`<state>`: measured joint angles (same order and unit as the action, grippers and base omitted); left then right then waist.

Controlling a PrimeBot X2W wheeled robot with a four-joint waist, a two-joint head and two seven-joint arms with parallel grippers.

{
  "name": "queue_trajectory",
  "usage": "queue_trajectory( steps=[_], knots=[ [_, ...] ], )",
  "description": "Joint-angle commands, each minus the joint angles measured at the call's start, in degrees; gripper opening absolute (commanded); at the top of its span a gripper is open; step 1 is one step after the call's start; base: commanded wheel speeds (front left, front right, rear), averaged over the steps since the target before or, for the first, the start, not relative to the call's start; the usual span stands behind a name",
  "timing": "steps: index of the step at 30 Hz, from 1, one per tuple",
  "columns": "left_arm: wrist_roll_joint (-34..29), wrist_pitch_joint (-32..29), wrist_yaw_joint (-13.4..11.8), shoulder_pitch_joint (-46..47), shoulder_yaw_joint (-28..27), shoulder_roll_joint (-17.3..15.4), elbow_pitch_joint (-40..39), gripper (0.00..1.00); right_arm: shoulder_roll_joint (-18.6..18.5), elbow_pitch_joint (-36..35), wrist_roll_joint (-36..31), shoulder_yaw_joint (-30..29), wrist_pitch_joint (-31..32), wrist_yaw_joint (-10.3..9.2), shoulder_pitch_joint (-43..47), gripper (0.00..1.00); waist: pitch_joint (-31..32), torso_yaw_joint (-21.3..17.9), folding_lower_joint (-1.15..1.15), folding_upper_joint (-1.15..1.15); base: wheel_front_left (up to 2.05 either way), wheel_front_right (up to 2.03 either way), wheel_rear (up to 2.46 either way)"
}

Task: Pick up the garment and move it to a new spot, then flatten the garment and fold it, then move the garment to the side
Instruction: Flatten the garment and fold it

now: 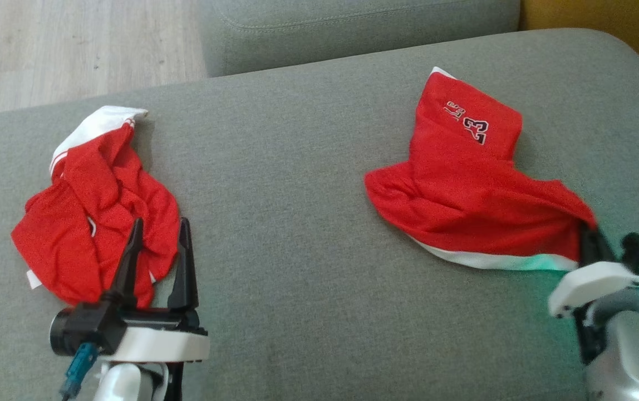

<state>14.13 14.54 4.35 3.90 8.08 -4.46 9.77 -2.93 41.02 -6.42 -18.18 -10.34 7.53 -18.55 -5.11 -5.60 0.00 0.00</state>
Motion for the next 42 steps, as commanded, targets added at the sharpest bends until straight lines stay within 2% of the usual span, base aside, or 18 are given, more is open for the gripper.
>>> queue_trajectory(
  steps=[1, 6, 7, 8, 12, 15, 19, 23, 29, 35, 42],
  knots=[
    [-0.41, 0.46, 0.3, 1.48, -1.91, 0.11, -1.81, 1.0, -0.38, -2.2, -1.05, 0.69, 0.21, -0.04, -2.72, 0.0, -0.11, -0.05, 0.0, 0.0, 0.0, 0.0, 0.0],
    [-0.77, 0.46, 0.73, 1.81, -1.55, 0.65, -1.33, 1.0, -0.03, -5.61, -8.7, -8.86, 3.95, -0.04, -2.91, 0.0, -0.34, 0.1, 0.0, 0.0, 0.0, 0.0, 0.0],
    [-0.81, 0.46, 0.81, 1.88, -1.52, 0.73, -1.21, 1.0, -0.01, -5.94, -9.24, -10.25, 4.02, -0.04, -3.1, 0.48, -0.34, 0.21, 0.0, 0.0, 0.0, 0.0, 0.0],
    [-0.81, 0.46, 0.89, 1.93, -1.53, 0.8, -1.08, 1.0, 0.01, -5.81, -9.35, -11.1, 4.06, -0.04, -3.33, 1.0, -0.33, 0.29, 0.0, 0.0, 0.0, 0.0, 0.0],
    [-0.85, 0.46, 1.16, 1.96, -1.92, 1.0, -0.74, 1.0, 0.03, -5.89, -8.65, -10.91, 0.49, -0.04, -4.5, 1.0, -0.14, 0.28, 0.0, 0.0, 0.0, 0.0, 0.0],
    [-0.93, 0.46, 1.33, 1.73, -2.26, 1.11, -0.61, 1.0, 0.04, -6.34, -5.52, -6.94, -2.76, -0.04, -4.74, 1.0, 0.29, 0.04, 0.0, 0.0, 0.0, 0.0, 0.0],
    [-1.01, 0.46, 1.55, 1.55, -2.48, 1.24, -0.54, 1.0, 0.04, -9.62, 1.25, 2.83, -4.44, -0.04, -2.78, 1.0, 0.74, -0.31, 0.0, 0.0, 0.0, 0.0, 0.0],
    [-1.17, 0.46, 1.74, 1.85, -2.32, 1.35, -0.58, 1.0, 0.04, -17.16, 7.92, 14.3, -4.62, -0.04, 1.79, 1.0, 0.61, -0.17, 0.0, 0.0, 0.0, 0.0, 0.0],
    [-1.32, 0.46, 1.99, 2.33, -2.17, 1.44, -0.46, 1.0, 0.04, -19.24, 8.89, 26.65, -4.64, -0.04, 7.09, 1.0, -0.01, 1.21, 0.0, 0.0, 0.0, 0.0, 0.0],
    [-1.32, 0.46, 2.19, 2.89, -1.85, 1.5, -0.14, 1.0, 0.05, -13.42, 5.92, 31.28, -3.32, -0.04, 4.72, 1.0, -1.19, 3.12, 0.0, 0.0, 0.0, 0.0, 0.0],
    [-1.05, 0.46, 2.36, 3.96, -0.67, 1.55, 0.46, 1.0, 0.05, -4.05, 3.99, 29.81, 0.71, -0.04, -0.1, 1.0, -2.34, 5.7, 0.0, 0.0, 0.0, 0.0, 0.0]
  ],
)
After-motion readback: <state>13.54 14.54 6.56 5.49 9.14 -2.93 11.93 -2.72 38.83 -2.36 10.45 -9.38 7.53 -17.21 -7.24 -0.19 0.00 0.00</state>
